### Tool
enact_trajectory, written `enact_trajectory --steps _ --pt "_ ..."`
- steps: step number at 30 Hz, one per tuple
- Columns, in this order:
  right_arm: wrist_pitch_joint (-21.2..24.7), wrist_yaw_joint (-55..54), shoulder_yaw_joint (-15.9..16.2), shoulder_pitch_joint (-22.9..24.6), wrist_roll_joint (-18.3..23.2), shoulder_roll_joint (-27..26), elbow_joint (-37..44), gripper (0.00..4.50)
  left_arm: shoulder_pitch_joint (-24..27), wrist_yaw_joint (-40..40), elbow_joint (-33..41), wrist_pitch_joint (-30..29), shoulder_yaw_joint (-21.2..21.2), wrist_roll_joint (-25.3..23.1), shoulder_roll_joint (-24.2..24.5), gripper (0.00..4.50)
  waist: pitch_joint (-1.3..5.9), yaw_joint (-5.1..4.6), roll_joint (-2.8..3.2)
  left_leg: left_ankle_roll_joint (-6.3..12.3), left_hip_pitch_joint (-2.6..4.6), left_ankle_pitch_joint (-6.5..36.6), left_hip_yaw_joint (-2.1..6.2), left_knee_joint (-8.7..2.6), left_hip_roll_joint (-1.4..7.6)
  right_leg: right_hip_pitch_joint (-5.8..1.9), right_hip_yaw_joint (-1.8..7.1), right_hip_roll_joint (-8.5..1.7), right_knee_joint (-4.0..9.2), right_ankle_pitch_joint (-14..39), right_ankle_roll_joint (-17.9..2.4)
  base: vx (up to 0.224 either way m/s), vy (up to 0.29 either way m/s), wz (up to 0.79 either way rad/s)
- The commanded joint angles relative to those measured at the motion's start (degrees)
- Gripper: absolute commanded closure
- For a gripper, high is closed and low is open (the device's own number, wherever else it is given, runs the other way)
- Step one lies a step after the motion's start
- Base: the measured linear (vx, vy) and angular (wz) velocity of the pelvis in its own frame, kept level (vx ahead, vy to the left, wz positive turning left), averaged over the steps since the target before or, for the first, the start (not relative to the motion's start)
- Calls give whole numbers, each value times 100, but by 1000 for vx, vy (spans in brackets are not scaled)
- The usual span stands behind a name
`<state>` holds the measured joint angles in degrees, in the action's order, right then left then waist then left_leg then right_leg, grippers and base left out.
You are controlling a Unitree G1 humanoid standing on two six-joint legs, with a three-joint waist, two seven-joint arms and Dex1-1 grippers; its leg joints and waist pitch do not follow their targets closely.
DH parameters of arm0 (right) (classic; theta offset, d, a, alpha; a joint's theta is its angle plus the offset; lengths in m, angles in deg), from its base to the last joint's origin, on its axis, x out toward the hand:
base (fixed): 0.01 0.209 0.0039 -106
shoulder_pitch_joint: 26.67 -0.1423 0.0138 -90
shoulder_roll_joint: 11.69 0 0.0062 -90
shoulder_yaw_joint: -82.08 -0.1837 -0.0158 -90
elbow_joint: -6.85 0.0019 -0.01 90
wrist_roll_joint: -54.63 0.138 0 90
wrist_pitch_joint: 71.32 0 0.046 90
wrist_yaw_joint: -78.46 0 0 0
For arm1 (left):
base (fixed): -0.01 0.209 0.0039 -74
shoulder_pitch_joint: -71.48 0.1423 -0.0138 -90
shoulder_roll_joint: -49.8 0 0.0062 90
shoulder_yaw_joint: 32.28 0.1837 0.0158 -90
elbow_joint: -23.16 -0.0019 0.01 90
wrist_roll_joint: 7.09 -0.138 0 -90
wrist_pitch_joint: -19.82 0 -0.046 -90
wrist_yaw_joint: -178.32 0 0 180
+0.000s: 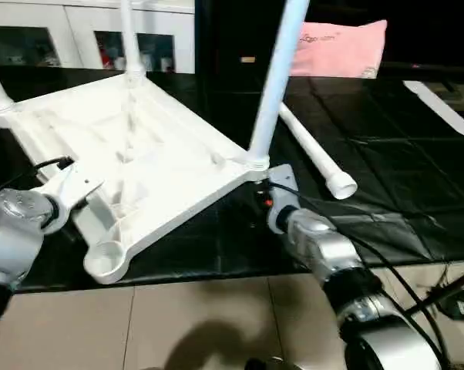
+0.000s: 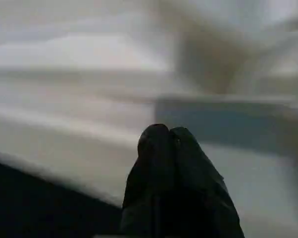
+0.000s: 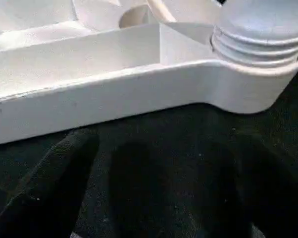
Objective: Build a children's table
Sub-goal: Rotate table base
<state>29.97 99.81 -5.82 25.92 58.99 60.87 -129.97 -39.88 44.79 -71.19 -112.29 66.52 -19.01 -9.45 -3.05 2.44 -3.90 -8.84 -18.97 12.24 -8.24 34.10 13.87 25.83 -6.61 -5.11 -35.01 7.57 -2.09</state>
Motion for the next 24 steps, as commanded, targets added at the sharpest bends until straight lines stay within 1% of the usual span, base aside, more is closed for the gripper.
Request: enact_trajectory --steps 1,3,4,5,6,7,8,9,10,12,13,14,15,16,17,18,19,20,21,22,23,24 --pt "-175 -62 -5 -203 -39 -36 -292 0 91 543 298 111 269 346 24 446 367 6 177 -23 -89 1095 -145 -437 -131 -459 301 -217 342 1691 -1048 0 0 0" --pt "-320 -87 0 -360 -74 -70 -580 0 167 941 545 193 444 552 99 446 375 8 159 -6 -90 1056 -146 -437 -133 -458 300 -219 335 1656 -1064 0 0 0" --pt "-321 -87 0 -362 -74 -70 -583 0 168 946 549 193 446 555 100 446 372 -3 171 -11 -85 1083 -149 -440 -122 -455 302 -213 330 1641 -1081 0 0 0" --pt "-452 -96 -8 -495 -116 -103 -794 0 240 1307 795 158 616 649 179 446 373 14 170 -14 -65 1092 -151 -431 -124 -438 301 -225 335 1659 -1082 0 0 0" --pt "-484 -75 -5 -549 -121 -124 -833 0 265 1481 901 143 704 732 176 446 374 15 178 -18 -68 1092 -149 -433 -122 -443 303 -225 322 1643 -1093 0 0 0" --pt "-526 -59 -8 -599 -119 -137 -893 0 277 1585 972 122 752 776 169 446 360 8 166 -33 -99 1067 -145 -443 -124 -466 302 -212 315 1637 -1059 0 0 0" --pt "-526 -59 -8 -599 -119 -137 -893 0 277 1585 972 122 752 776 169 446 366 -2 167 -42 -99 1044 -148 -439 -124 -466 304 -211 312 1620 -1052 0 0 0" --pt "-566 -26 -1 -656 -116 -162 -934 0 286 1741 1049 104 868 899 67 446 377 -8 179 -57 -94 978 -148 -435 -122 -472 308 -212 295 1528 -1064 0 0 0" --pt "-618 -3 -2 -711 -116 -180 -1002 0 290 1851 1109 81 951 992 0 446 377 -16 177 -61 -103 941 -150 -431 -130 -477 309 -202 288 1472 -1076 0 0 0" --pt "-654 10 -5 -745 -116 -190 -1051 0 290 1907 1139 66 999 1046 -40 446 381 -30 164 -67 -120 907 -154 -425 -139 -498 315 -207 282 1414 -1099 0 0 0" --pt "-683 45 16 -763 -129 -200 -1064 0 214 1863 1052 109 1062 1070 -241 446 383 -56 163 -49 -121 892 -161 -419 -144 -496 314 -198 290 1405 -1102 0 0 0" --pt "-683 45 16 -763 -129 -200 -1064 0 214 1863 1052 109 1062 1070 -241 446 383 -56 164 -43 -118 903 -162 -413 -145 -494 313 -196 290 1423 -1095 0 0 0" --pt "-716 78 29 -780 -139 -212 -1093 0 108 1831 1007 89 1106 1152 -465 446 384 -59 217 -48 -114 915 -163 -413 -147 -499 318 -203 298 1480 -1095 0 0 0" --pt "-748 92 47 -793 -157 -221 -1114 0 -59 1695 863 133 1137 1168 -767 446 389 -48 210 -57 -111 917 -163 -402 -153 -496 309 -197 308 1482 -1081 0 0 0" --pt "-748 92 47 -793 -157 -221 -1114 0 -59 1695 863 133 1137 1168 -767 446 391 -55 197 -44 -109 929 -174 -398 -163 -491 310 -178 320 1459 -1082 0 0 0" --pt "-810 91 48 -827 -171 -226 -1189 0 -218 1536 672 216 1161 1132 -1012 446 392 -52 194 -36 -120 969 -169 -399 -163 -499 311 -180 317 1534 -1070 0 0 0" --pt "-854 81 39 -856 -175 -228 -1247 0 -386 1317 379 361 1164 1034 -1235 446 385 -41 236 -20 -97 1078 -180 -384 -178 -468 307 -168 365 1660 -1039 0 0 0" --pt "-886 51 22 -877 -172 -217 -1269 0 -622 878 -164 651 1079 882 -1556 446 382 -41 274 -21 -109 1128 -171 -376 -190 -479 300 -158 363 1707 -1024 0 0 0" --pt "-893 43 16 -883 -171 -214 -1273 0 -684 757 -315 732 1053 842 -1639 446 400 -18 230 -7 -108 1145 -164 -372 -183 -502 287 -172 377 1843 -953 0 0 0" --pt "-922 -14 -22 -886 -160 -176 -1237 0 -996 131 -1068 1110 921 638 -1986 446 397 -25 211 40 -121 1145 -176 -362 -209 -494 284 -152 409 1943 -892 0 0 0" --pt "-954 -44 -48 -893 -158 -153 -1233 0 -1131 -143 -1387 1262 863 549 -2113 446 391 -21 211 73 -128 1172 -180 -347 -237 -499 267 -141 454 2216 -733 0 0 0" --pt "-975 -94 -99 -881 -138 -91 -1165 0 -1323 -501 -1840 1547 863 381 -2206 446 399 -3 236 83 -111 1165 -173 -342 -232 -486 254 -160 480 2438 -613 0 0 0"
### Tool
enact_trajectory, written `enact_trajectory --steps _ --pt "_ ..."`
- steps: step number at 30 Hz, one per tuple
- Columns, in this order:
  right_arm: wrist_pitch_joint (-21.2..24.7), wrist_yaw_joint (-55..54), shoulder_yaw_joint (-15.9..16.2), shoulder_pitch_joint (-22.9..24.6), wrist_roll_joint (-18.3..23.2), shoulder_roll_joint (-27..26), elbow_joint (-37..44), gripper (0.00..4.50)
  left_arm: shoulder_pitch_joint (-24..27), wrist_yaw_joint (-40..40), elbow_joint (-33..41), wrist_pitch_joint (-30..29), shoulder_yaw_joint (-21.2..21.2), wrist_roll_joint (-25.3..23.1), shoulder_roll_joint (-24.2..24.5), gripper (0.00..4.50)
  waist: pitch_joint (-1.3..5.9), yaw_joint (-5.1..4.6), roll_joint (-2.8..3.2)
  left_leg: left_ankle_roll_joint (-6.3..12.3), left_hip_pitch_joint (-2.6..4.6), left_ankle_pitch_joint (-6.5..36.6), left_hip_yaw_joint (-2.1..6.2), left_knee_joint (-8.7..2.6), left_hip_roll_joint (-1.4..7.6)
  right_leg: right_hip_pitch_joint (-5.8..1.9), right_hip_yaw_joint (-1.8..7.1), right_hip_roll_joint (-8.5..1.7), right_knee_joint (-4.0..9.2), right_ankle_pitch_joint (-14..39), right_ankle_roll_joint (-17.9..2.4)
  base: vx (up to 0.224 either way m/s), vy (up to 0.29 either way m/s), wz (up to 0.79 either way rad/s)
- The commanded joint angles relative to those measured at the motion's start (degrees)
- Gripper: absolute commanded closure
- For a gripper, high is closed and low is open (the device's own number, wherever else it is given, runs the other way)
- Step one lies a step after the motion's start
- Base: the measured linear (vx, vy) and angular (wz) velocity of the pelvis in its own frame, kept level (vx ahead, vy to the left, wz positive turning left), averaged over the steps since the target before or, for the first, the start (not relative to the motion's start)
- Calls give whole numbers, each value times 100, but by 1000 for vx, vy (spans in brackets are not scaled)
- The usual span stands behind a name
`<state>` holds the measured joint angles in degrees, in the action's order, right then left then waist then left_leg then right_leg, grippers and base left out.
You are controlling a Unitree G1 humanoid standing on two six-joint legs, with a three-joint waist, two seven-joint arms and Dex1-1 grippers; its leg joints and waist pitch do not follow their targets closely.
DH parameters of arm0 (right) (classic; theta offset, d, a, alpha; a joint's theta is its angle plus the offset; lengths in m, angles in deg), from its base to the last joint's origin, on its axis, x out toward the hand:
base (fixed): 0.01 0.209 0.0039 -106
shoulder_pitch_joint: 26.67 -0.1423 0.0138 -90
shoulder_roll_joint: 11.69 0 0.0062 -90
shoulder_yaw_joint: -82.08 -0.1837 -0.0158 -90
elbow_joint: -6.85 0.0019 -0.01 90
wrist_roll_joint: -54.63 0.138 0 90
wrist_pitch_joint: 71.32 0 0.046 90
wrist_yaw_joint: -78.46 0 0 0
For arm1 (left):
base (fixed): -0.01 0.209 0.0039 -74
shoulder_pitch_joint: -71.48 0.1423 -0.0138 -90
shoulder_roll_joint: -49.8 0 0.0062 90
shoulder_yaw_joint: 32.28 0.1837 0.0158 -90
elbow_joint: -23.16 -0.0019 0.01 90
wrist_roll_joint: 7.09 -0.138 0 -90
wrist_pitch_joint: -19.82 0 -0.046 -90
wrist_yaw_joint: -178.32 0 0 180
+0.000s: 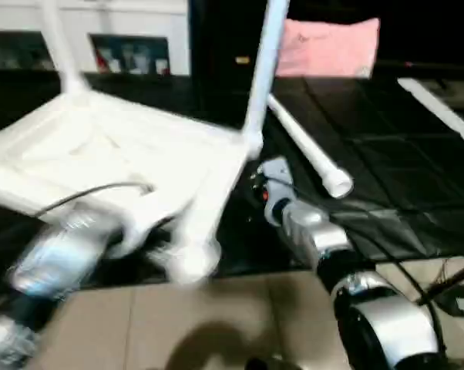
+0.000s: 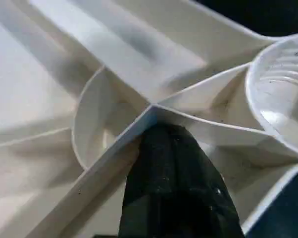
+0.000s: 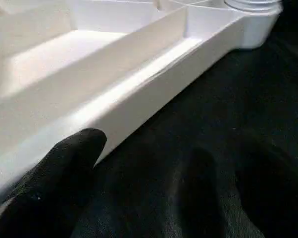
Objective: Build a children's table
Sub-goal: Rotate table base
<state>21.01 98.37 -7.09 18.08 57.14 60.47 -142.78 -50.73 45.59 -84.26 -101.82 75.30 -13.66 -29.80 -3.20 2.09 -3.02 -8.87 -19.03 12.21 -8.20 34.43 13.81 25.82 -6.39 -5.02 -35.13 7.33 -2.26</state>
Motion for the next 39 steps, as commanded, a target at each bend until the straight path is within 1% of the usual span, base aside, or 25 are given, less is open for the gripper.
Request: enact_trajectory --steps 1,3,5,6,8,10,11,12,14,15,16,18,19,22,23,24,25,26,27,28,30,33,34,38,39 --pt "-97 21 -39 -81 68 8 180 0 -413 -927 -925 758 -19 -269 -249 446 416 34 124 103 -134 1149 -165 -377 -230 -500 212 -171 515 2632 -464 0 0 0" --pt "-97 -2 -87 -53 83 68 265 0 -559 -1220 -1233 915 -68 -304 -337 446 428 27 142 125 -137 1110 -162 -364 -244 -488 194 -149 551 2712 -326 0 0 0" --pt "-68 33 -90 210 43 292 780 0 -970 -1863 -2023 1353 -201 -339 -603 446 435 49 192 126 -119 1040 -155 -357 -238 -474 184 -134 542 2544 -360 0 0 0" --pt "-61 43 -88 258 37 327 870 0 -1033 -1944 -2147 1423 -212 -350 -639 446 441 54 163 176 -115 988 -176 -347 -255 -473 191 -100 566 2431 -349 0 0 0" --pt "1 69 -85 500 17 469 1321 0 -1250 -2292 -2607 1691 -251 -407 -734 446 469 95 164 183 -148 788 -145 -366 -217 -514 208 -133 457 2018 -492 0 0 0" --pt "48 87 -77 681 2 547 1641 0 -1361 -2549 -2912 1926 -267 -476 -760 446 476 83 212 203 -177 661 -134 -358 -246 -561 212 -101 436 1597 -583 0 0 0" --pt "81 73 -64 868 -29 610 1962 0 -1403 -2690 -3057 2081 -340 -465 -782 446 486 91 293 189 -145 648 -136 -353 -238 -549 219 -112 421 1461 -637 0 0 0" --pt "114 27 -69 1032 -54 656 2238 0 -1406 -2745 -3100 2187 -446 -399 -817 446 490 79 209 244 -178 539 -141 -336 -255 -592 227 -91 409 1182 -700 0 0 0" --pt "227 74 -139 1413 65 668 2868 0 -1223 -2569 -2794 2301 -990 162 -1021 446 511 91 252 292 -160 417 -139 -333 -246 -598 240 -102 361 837 -920 0 0 0" --pt "227 74 -139 1413 65 668 2868 0 -1223 -2569 -2794 2301 -990 162 -1021 446 511 93 238 309 -169 372 -149 -316 -258 -618 256 -108 346 722 -1026 0 0 0" --pt "351 -19 -157 1771 81 679 3489 0 -990 -2465 -2460 2381 -1536 822 -1226 446 490 113 247 361 -177 396 -155 -325 -247 -623 258 -117 345 637 -1209 0 0 0" --pt "297 -195 -206 1924 72 653 3775 0 -792 -2508 -2150 2329 -1790 1132 -1317 446 497 124 194 395 -164 476 -168 -337 -221 -601 252 -124 348 743 -1230 0 0 0" --pt "397 -214 -238 2017 142 639 3998 0 -546 -2517 -1711 2243 -1942 1332 -1382 446 485 127 222 391 -162 539 -164 -349 -207 -600 248 -135 345 836 -1235 0 0 0" --pt "590 -387 -251 2205 114 672 4468 0 87 -2649 -542 2017 -2162 1744 -1531 446 432 89 135 393 -136 877 -194 -370 -184 -540 227 -131 448 1905 -810 0 0 0" --pt "710 -432 -272 2286 139 668 4662 0 312 -2698 -130 1941 -2208 1824 -1579 446 424 83 74 394 -137 912 -199 -366 -178 -524 228 -136 477 2049 -722 0 0 0" --pt "844 -466 -313 2354 188 653 4836 0 557 -2787 323 1822 -2257 1884 -1635 446 407 76 89 388 -124 980 -210 -374 -167 -482 227 -120 506 2242 -587 0 0 0" --pt "984 -525 -336 2421 168 658 5000 0 830 -2912 802 1736 -2277 1877 -1677 446 402 48 -7 375 -126 1069 -215 -381 -152 -461 215 -105 523 2420 -439 0 0 0" --pt "996 -530 -337 2427 166 658 5014 0 848 -2919 832 1729 -2279 1876 -1680 446 402 48 -7 375 -126 1069 -215 -381 -152 -461 215 -105 523 2420 -439 0 0 0" --pt "1217 -610 -358 2531 128 667 5270 0 1169 -3050 1361 1590 -2312 1845 -1729 446 381 51 0 323 -120 1183 -203 -383 -151 -426 200 -111 548 2743 -177 0 0 0" --pt "1457 -641 -448 2625 298 606 5491 0 1495 -3171 1809 1472 -2321 1810 -1766 446 368 26 -58 311 -132 1244 -203 -384 -156 -413 187 -93 576 2894 -25 0 0 0" --pt "1664 -683 -517 2687 409 562 5641 0 1734 -3299 2112 1305 -2336 1800 -1813 446 359 22 -29 302 -144 1296 -193 -393 -167 -399 178 -96 607 3021 109 0 0 0" --pt "2054 -773 -640 2814 686 471 5905 0 2188 -3588 2499 757 -2302 1641 -1833 446 356 -14 -71 284 -126 1407 -188 -370 -208 -348 136 -55 672 3247 400 0 0 0" --pt "2209 -809 -637 2901 742 458 6070 0 2446 -3615 2669 642 -2193 1501 -1743 446 365 -32 -59 278 -162 1344 -159 -405 -180 -391 145 -69 650 3104 422 0 0 0" --pt "2230 -750 -531 3096 626 551 6295 0 2785 -3649 3063 749 -2233 1581 -1771 409 381 -37 -30 270 -155 1268 -154 -418 -163 -379 183 -63 646 2772 307 0 0 0" --pt "2262 -737 -523 3132 630 556 6341 0 2833 -3652 3149 771 -2221 1557 -1761 398 380 -42 -63 278 -172 1246 -154 -429 -147 -391 197 -60 629 2627 249 0 0 0"
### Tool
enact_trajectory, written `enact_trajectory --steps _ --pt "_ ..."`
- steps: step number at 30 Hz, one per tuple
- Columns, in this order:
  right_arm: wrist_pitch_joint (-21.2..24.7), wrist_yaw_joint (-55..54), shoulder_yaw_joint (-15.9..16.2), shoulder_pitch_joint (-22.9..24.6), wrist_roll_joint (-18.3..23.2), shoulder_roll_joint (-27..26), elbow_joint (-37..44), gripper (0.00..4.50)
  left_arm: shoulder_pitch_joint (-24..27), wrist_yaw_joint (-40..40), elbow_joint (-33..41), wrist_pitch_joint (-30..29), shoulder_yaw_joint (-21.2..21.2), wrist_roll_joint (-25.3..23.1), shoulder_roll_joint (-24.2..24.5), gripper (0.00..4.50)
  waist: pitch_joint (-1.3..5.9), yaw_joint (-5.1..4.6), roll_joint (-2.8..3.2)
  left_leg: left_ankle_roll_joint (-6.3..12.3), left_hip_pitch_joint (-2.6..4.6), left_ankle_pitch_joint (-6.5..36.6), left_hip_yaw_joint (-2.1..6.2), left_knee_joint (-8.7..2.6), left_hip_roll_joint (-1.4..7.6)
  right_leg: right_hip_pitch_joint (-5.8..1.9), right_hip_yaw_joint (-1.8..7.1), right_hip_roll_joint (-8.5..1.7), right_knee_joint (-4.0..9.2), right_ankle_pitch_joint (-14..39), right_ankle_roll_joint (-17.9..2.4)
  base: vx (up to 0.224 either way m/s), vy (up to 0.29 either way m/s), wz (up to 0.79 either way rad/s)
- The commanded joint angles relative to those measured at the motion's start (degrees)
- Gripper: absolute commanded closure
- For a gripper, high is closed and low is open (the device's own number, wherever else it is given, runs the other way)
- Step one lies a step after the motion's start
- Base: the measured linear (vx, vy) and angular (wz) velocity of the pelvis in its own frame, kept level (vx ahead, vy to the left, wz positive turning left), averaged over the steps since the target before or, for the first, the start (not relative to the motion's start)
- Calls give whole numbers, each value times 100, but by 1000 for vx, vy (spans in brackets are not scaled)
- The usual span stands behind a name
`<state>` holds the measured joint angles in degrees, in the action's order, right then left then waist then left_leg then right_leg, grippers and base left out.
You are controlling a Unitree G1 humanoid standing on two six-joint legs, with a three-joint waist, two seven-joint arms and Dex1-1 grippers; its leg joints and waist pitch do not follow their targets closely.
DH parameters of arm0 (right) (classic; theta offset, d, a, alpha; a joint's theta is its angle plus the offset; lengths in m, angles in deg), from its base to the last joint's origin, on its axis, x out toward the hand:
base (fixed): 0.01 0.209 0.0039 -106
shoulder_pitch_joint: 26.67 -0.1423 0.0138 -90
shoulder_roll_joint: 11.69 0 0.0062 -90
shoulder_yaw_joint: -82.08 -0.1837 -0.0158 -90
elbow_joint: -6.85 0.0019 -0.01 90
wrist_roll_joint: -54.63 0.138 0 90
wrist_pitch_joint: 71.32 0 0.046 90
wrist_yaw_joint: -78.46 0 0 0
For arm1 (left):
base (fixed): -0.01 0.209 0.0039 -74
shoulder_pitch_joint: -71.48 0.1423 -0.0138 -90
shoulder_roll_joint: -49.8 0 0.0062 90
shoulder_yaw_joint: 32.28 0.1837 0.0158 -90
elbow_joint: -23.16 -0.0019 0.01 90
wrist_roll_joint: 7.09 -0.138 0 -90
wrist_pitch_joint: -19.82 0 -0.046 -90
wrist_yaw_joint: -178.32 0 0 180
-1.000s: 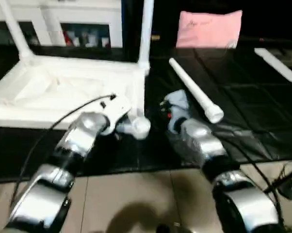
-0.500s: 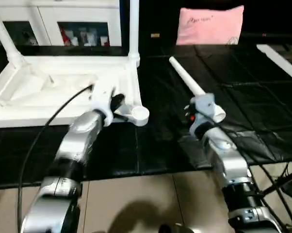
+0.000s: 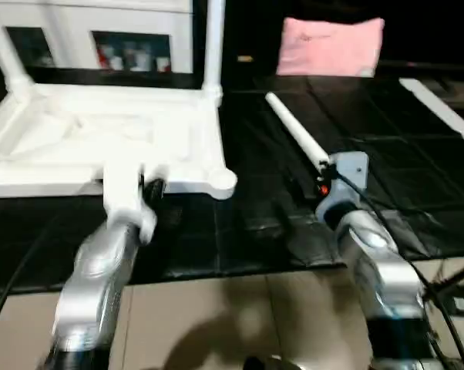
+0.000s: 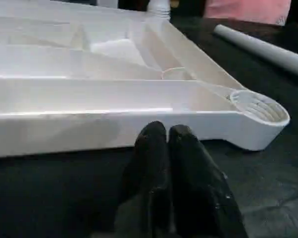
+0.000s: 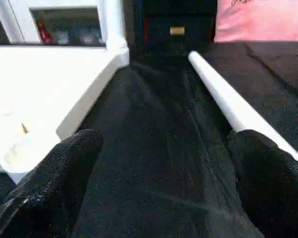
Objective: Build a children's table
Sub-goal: Rotate table base
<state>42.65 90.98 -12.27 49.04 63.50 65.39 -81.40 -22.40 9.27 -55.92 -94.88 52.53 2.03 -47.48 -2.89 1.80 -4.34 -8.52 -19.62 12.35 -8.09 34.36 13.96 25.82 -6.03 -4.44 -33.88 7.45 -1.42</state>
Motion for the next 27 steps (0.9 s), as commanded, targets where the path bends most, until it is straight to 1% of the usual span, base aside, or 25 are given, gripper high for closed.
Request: enact_trajectory --steps 1,2,3,4,5,6,7,8,10,12,13,14,15,16,17,18,19,20,21,22,23,24,25,26,27 --pt "77 13 0 68 -14 70 222 0 0 -46 340 96 36 0 -24 384 352 -9 62 249 -104 1231 -169 -416 -164 -385 169 -112 495 2568 145 0 0 0" --pt "53 30 16 141 -25 81 280 0 -5 -129 410 103 -22 36 -104 372 349 -18 93 261 -93 1272 -175 -415 -170 -369 186 -104 501 2513 99 0 0 0" --pt "59 78 49 179 -24 104 311 0 -28 -174 417 84 -46 38 -127 365 349 9 172 246 -83 1285 -173 -414 -176 -375 191 -107 492 2454 56 0 0 0" --pt "105 107 85 239 15 139 394 0 -43 -239 448 48 -23 -26 -119 360 354 2 110 258 -97 1267 -179 -408 -176 -385 192 -95 490 2384 57 0 0 0" --pt "101 104 111 276 14 163 432 0 -68 -289 417 34 4 -105 -98 360 354 17 172 250 -97 1265 -166 -419 -180 -396 197 -96 473 2347 46 0 0 0" --pt "101 104 118 300 23 173 452 0 -80 -307 396 26 12 -126 -98 340 356 4 143 265 -104 1251 -178 -410 -187 -395 201 -91 493 2339 66 0 0 0" --pt "38 66 152 318 -71 222 451 0 -110 -314 358 59 -2 -121 -118 328 362 2 164 261 -117 1226 -170 -410 -194 -409 201 -92 487 2315 75 0 0 0" --pt "3 47 161 321 -115 238 441 0 -128 -322 342 61 -12 -116 -127 322 369 1 151 262 -116 1218 -171 -404 -199 -413 197 -90 481 2321 80 0 0 0" --pt "-119 0 130 318 -157 226 401 0 -248 -338 265 160 -48 -130 -102 313 369 -4 174 255 -118 1246 -171 -399 -206 -406 196 -92 493 2391 91 0 0 0" --pt "-70 8 151 315 -176 246 422 0 -310 -365 256 191 -91 -121 -102 286 370 -9 167 255 -114 1269 -169 -397 -211 -408 190 -88 499 2433 102 0 0 0" --pt "82 0 95 309 -49 198 485 0 -341 -345 268 173 -123 -64 -103 279 373 -13 163 263 -109 1277 -168 -395 -211 -408 191 -86 497 2435 101 0 0 0" --pt "103 -3 78 307 -15 180 499 0 -347 -343 269 171 -128 -58 -101 279 376 -10 166 260 -109 1269 -163 -397 -206 -409 191 -91 489 2413 87 0 0 0" --pt "243 -95 -62 285 214 45 609 0 -391 -313 277 153 -162 0 -79 269 374 -22 164 271 -107 1259 -169 -396 -209 -407 196 -83 487 2374 74 0 0 0" --pt "301 -109 -85 275 266 27 631 0 -402 -280 277 137 -174 48 -79 257 380 -19 161 263 -109 1242 -162 -399 -204 -410 197 -92 474 2361 51 0 0 0" --pt "212 -114 -22 264 168 94 618 0 -406 -280 267 120 -179 37 -58 257 383 -16 154 263 -103 1223 -164 -399 -198 -407 199 -92 475 2329 43 0 0 0" --pt "70 -116 72 262 -5 201 574 0 -403 -295 245 156 -182 -3 -37 243 387 -5 168 235 -103 1150 -155 -403 -182 -415 205 -93 450 2190 5 0 0 0" --pt "-39 -111 140 262 -127 275 534 0 -400 -309 222 191 -184 -39 -23 228 388 -2 149 225 -107 1087 -167 -394 -188 -421 213 -90 435 2083 -24 0 0 0" --pt "-302 -21 145 284 -133 305 457 0 -379 -326 186 247 -211 -49 -31 228 386 -3 147 238 -107 1091 -175 -394 -191 -419 218 -90 437 2081 -32 0 0 0" --pt "-335 -17 123 295 -119 301 441 0 -368 -320 172 294 -216 -46 -38 228 383 8 106 271 -106 1115 -185 -385 -202 -413 216 -100 450 2197 -17 0 0 0" --pt "-344 9 42 308 -20 262 441 0 -348 -355 157 369 -239 -33 -91 218 381 1 90 291 -114 1126 -186 -387 -202 -413 217 -97 454 2280 7 0 0 0" --pt "-344 9 42 308 -20 262 441 0 -348 -355 157 369 -239 -33 -91 203 381 5 102 300 -119 1128 -184 -386 -204 -416 216 -101 454 2317 18 0 0 0" --pt "-283 76 -28 304 126 215 471 0 -341 -382 150 458 -238 -54 -120 192 384 3 88 308 -116 1122 -182 -387 -198 -413 217 -102 457 2345 36 0 0 0" --pt "-198 221 -57 314 321 169 530 0 -335 -409 172 383 -220 -104 -89 185 386 3 96 312 -119 1125 -179 -388 -194 -414 217 -104 451 2338 39 0 0 0" --pt "-170 236 -58 322 352 161 558 0 -336 -423 173 353 -222 -112 -77 181 383 3 100 324 -115 1148 -179 -391 -192 -410 214 -100 455 2347 48 0 0 0" --pt "-116 218 -45 339 358 156 608 0 -344 -455 172 293 -247 -98 -72 172 382 -6 85 331 -116 1147 -179 -389 -191 -410 214 -99 458 2357 61 0 0 0"
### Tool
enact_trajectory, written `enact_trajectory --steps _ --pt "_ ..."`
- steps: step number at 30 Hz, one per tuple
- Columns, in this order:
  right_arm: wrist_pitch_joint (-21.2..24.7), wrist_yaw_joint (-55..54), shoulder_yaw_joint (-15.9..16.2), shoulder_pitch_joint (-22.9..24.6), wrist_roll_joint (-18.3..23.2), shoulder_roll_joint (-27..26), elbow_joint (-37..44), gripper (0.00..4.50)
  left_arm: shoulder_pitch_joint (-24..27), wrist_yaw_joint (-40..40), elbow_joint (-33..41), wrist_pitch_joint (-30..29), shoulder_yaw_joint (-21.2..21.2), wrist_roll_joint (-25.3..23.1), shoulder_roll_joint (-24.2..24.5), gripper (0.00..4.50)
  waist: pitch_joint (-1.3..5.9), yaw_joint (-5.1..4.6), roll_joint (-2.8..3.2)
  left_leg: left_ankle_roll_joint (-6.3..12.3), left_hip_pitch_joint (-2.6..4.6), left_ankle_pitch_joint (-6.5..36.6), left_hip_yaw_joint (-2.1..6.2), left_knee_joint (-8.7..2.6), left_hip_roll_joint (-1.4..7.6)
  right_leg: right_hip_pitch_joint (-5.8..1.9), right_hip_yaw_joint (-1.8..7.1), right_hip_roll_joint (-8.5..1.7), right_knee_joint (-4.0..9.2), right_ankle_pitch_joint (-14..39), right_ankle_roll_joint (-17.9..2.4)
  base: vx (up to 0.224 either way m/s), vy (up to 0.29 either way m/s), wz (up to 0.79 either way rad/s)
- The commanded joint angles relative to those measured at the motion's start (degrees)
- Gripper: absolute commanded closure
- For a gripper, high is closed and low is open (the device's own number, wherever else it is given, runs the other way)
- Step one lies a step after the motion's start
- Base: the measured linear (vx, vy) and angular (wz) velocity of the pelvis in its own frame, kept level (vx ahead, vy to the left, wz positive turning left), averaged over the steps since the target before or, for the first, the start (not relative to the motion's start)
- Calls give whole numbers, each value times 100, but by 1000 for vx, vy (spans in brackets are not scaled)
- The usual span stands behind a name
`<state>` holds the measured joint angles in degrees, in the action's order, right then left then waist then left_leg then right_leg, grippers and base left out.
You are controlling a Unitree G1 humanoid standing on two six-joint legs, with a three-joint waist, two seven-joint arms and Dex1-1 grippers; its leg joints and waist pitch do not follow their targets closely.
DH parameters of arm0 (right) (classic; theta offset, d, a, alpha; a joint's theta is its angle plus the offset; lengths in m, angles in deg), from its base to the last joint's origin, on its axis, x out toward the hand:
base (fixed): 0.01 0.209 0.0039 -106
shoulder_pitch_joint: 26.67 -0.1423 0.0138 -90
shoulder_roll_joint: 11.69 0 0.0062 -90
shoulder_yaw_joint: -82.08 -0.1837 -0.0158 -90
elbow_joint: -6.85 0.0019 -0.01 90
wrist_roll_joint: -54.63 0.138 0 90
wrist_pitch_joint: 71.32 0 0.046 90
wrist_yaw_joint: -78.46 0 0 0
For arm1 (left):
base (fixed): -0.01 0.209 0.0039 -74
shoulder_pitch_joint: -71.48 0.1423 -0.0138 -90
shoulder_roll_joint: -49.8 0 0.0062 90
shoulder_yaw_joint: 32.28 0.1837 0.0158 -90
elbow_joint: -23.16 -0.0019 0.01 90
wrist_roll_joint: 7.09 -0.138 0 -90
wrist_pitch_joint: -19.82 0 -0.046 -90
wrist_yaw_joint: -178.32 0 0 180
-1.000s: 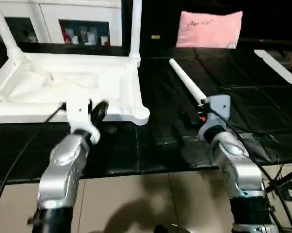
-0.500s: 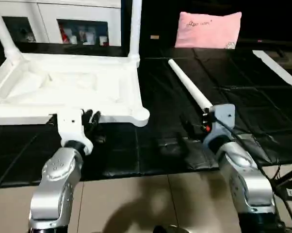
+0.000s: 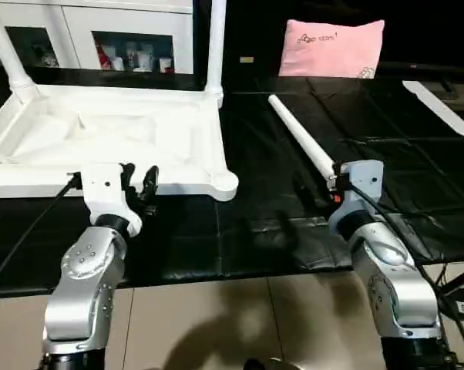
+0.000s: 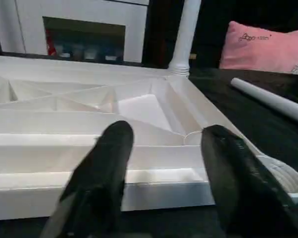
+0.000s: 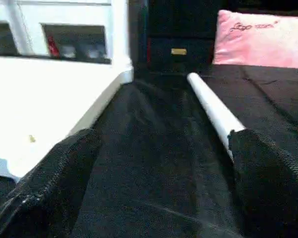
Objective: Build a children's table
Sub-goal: Rotate table base, then move to table
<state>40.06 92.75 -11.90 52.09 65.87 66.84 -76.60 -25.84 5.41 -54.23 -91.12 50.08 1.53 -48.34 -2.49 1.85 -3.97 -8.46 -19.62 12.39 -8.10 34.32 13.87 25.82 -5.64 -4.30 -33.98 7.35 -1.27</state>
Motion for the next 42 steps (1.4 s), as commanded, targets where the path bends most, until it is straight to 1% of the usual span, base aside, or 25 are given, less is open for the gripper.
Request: enact_trajectory --steps 1,4,6,8,15,16,19,20,22,23,24,25,27,28,31,32,34,35,36,37,38,39,40,41,42 --pt "165 10 -68 41 96 13 145 0 -6 -85 0 -109 -23 -28 6 172 345 -2 55 304 -119 1091 -177 -383 -185 -414 180 -117 461 2349 45 0 0 0" --pt "-31 -198 135 208 -205 92 70 0 47 -92 31 -210 -26 -15 38 143 344 2 11 271 -127 1031 -182 -379 -189 -409 182 -117 466 2379 80 0 0 0" --pt "-39 -231 123 242 -216 78 66 0 71 -90 47 -249 -22 7 19 126 344 5 23 263 -119 1053 -183 -380 -188 -403 182 -119 464 2410 96 0 0 0" --pt "-82 -295 44 329 -229 26 75 0 115 -40 70 -92 7 13 -1 102 345 3 -4 270 -127 1091 -183 -378 -194 -402 176 -117 480 2473 132 0 0 0" --pt "-57 -518 29 444 -383 134 103 0 203 -269 79 -82 104 -352 113 53 341 -9 9 263 -127 1209 -176 -373 -206 -392 158 -102 506 2644 292 0 0 0" --pt "-100 -504 43 467 -381 149 125 0 222 -207 71 -64 112 -316 128 42 341 -5 32 264 -124 1216 -179 -367 -215 -386 155 -103 513 2675 299 0 0 0" --pt "-21 -487 -17 522 -303 120 220 0 271 -70 53 -9 168 -303 189 42 344 -11 28 275 -124 1263 -175 -370 -211 -380 150 -97 523 2686 297 0 0 0" --pt "59 -492 -46 553 -278 119 259 0 279 -86 53 -1 171 -319 183 42 340 -10 89 268 -118 1290 -165 -380 -211 -381 151 -95 520 2667 282 0 0 0" --pt "86 -537 -68 604 -305 146 264 0 253 -132 8 1 201 -415 197 42 343 -21 60 273 -118 1323 -167 -378 -207 -384 142 -82 527 2621 284 0 0 0" --pt "88 -560 -75 618 -326 162 260 0 231 -151 -14 -8 219 -463 212 42 342 -17 93 270 -116 1325 -166 -375 -209 -383 146 -87 525 2606 272 0 0 0" --pt "112 -567 -82 626 -315 164 262 0 216 -142 -33 -11 239 -485 227 42 343 -24 79 268 -116 1328 -167 -375 -205 -381 145 -82 531 2597 275 0 0 0" --pt "203 -624 -117 653 -279 148 288 0 171 -148 -98 12 295 -569 259 42 345 -30 103 268 -115 1351 -165 -375 -214 -388 141 -71 528 2555 254 0 0 0" --pt "445 -745 -193 653 -169 43 341 0 153 -179 -146 80 302 -570 232 42 350 -31 95 262 -116 1351 -158 -378 -215 -399 140 -75 517 2532 236 0 0 0" --pt "575 -787 -167 622 -186 29 367 0 146 -184 -146 83 310 -566 226 42 346 -32 131 257 -100 1388 -157 -381 -214 -385 141 -76 523 2547 208 0 0 0" --pt "811 -951 -129 539 -308 3 380 0 127 -192 -133 63 325 -556 210 42 350 -39 97 230 -119 1357 -157 -377 -218 -399 143 -80 518 2552 212 0 0 0" --pt "731 -933 -102 513 -351 32 342 0 129 -208 -125 55 315 -553 188 42 351 -39 80 223 -99 1447 -159 -375 -217 -399 133 -78 520 2654 227 0 0 0" --pt "588 -827 -60 497 -336 72 302 0 130 -216 -119 49 307 -555 172 42 329 -51 78 212 -5 1949 -146 -391 -216 -387 88 -67 569 3207 332 0 0 0" --pt "395 -748 12 503 -388 133 292 0 134 -219 -114 45 295 -558 159 42 310 -59 88 246 87 2340 -134 -389 -216 -374 26 -50 629 3629 404 0 0 0" --pt "335 -686 49 494 -388 169 282 0 127 -230 -110 45 277 -550 139 42 275 -95 55 322 221 2697 -135 -389 -211 -344 -45 -7 704 3917 397 0 0 0" --pt "339 -704 23 476 -341 131 278 0 113 -248 -100 31 254 -541 129 42 237 -136 72 405 331 3003 -122 -385 -209 -365 -153 22 792 4188 397 0 0 0" --pt "376 -708 10 464 -313 118 280 0 107 -263 -97 28 246 -541 125 42 216 -150 109 434 390 3118 -110 -394 -197 -384 -216 27 837 4280 393 0 0 0" --pt "425 -708 -2 446 -277 109 279 0 101 -283 -96 29 235 -541 117 42 174 -181 108 465 453 3296 -85 -408 -158 -370 -295 36 893 4348 399 0 0 0" --pt "457 -714 -18 415 -247 101 270 0 93 -306 -96 33 222 -539 106 42 159 -246 184 471 476 3549 -6 -477 -49 -510 -392 -8 863 4182 384 0 0 0" --pt "445 -723 -27 403 -247 94 261 0 91 -307 -97 33 218 -535 102 42 80 -277 254 499 440 4127 100 -730 218 -674 -375 -45 539 3616 203 0 0 0" --pt "433 -725 -37 383 -241 87 241 0 96 -300 -94 34 225 -535 102 42 95 -220 282 533 362 4443 182 -1011 496 -857 -139 -189 -145 2677 -63 0 0 0"
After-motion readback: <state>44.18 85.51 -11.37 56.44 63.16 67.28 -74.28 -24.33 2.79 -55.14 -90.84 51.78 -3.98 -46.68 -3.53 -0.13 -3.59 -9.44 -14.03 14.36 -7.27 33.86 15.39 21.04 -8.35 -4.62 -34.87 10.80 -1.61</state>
